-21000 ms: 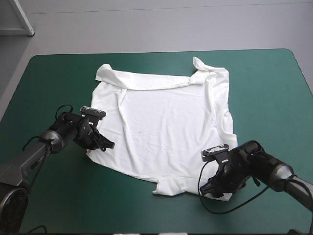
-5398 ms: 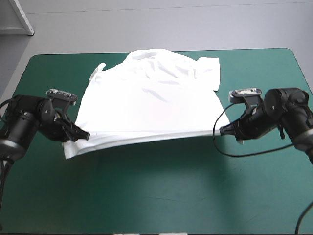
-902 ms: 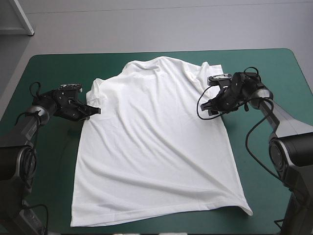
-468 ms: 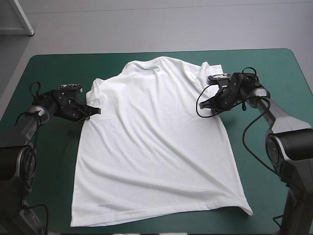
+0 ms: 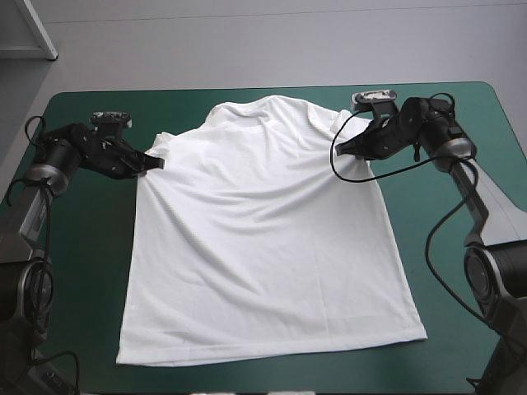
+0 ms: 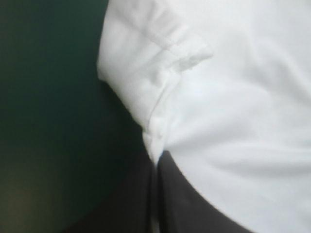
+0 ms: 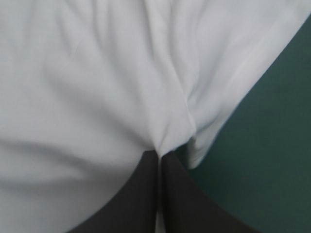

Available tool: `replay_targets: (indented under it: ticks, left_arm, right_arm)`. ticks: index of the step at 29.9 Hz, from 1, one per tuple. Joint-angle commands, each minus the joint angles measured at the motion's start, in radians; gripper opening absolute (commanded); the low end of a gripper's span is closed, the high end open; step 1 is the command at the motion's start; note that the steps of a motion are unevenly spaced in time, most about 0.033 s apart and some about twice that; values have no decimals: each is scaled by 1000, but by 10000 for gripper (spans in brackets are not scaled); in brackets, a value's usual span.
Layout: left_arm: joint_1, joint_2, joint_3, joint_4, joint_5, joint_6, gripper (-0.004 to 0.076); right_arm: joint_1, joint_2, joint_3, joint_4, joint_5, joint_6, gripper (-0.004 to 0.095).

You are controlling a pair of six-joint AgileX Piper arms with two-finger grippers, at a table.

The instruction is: Fold the cloth

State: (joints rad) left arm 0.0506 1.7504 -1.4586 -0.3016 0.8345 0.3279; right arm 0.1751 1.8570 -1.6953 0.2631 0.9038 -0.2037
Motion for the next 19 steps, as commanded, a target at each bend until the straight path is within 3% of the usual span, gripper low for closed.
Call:
replay_targets:
  ticks: [1,7,19]
  left_arm:
    - [-5,-92,-135,-13,32,3,19]
    - [-5,-176,-341,49,104,-8,19]
    - [-5,-256,-672,85,175,-4,19]
  right_arm:
    - [-2,-141,-70,-28,-18,-2,-17]
    - [-2,-265,-171,-118,-2,43,-17]
    - [-2,-372,-464,-108,61,36,-17]
